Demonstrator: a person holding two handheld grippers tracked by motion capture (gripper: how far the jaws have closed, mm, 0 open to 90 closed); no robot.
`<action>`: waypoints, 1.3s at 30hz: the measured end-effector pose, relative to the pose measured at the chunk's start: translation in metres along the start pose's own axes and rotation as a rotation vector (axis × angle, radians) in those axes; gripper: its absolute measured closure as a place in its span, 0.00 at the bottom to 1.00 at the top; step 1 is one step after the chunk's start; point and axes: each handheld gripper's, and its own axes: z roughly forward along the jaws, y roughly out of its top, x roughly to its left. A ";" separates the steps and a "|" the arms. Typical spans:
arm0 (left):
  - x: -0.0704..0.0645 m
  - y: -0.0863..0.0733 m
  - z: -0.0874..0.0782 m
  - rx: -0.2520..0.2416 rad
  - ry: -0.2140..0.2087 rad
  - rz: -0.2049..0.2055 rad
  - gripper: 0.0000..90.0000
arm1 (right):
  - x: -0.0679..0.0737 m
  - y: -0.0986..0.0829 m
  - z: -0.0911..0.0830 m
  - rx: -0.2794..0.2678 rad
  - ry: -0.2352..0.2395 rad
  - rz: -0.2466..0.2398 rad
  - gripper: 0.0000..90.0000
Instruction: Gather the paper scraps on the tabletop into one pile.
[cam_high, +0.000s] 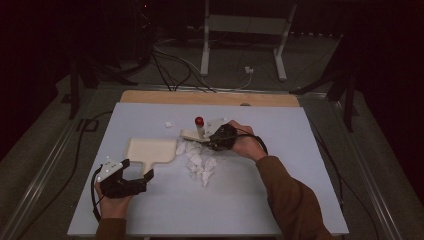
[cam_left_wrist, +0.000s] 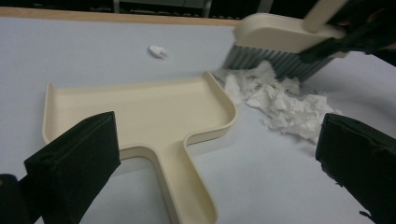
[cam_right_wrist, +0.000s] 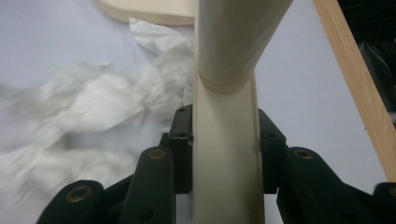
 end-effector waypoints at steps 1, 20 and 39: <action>0.000 0.000 0.000 0.004 0.000 0.001 0.01 | 0.002 -0.001 -0.004 0.001 0.006 -0.010 0.75; 0.000 -0.001 0.003 0.008 -0.002 -0.008 0.01 | -0.003 -0.015 -0.063 -0.134 0.047 0.042 0.75; 0.000 -0.002 0.004 0.010 -0.004 -0.012 0.01 | -0.011 0.008 -0.057 -0.122 -0.026 0.058 0.75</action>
